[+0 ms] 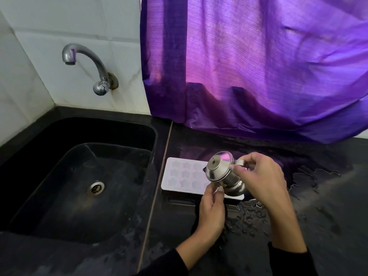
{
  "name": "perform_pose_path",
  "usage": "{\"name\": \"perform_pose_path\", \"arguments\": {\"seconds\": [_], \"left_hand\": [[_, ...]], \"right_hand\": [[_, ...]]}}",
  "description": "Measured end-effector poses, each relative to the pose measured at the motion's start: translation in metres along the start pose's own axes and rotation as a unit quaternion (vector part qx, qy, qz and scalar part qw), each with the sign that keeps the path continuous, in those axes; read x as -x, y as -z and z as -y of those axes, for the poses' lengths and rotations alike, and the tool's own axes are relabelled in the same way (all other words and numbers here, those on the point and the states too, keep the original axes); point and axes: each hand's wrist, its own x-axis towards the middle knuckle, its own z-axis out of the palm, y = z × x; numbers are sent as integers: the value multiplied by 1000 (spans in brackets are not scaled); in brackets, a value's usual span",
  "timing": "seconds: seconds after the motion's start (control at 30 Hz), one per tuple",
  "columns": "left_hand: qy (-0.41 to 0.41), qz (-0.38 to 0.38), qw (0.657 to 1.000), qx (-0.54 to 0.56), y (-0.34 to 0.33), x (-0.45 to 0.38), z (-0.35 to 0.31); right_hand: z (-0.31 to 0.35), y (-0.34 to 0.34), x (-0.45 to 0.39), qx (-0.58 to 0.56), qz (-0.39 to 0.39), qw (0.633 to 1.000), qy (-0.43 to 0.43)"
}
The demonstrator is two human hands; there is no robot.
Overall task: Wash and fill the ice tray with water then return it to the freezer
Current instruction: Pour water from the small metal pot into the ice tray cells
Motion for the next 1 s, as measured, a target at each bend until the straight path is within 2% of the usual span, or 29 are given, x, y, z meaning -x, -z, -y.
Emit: {"name": "perform_pose_path", "arguments": {"seconds": [0.23, 1.0], "left_hand": [[-16, 0, 1000, 3, 7, -1, 0], [-2, -20, 1000, 14, 16, -2, 0]], "right_hand": [[7, -4, -1, -27, 1, 1000, 7], [24, -22, 4, 69, 14, 996, 55]]}}
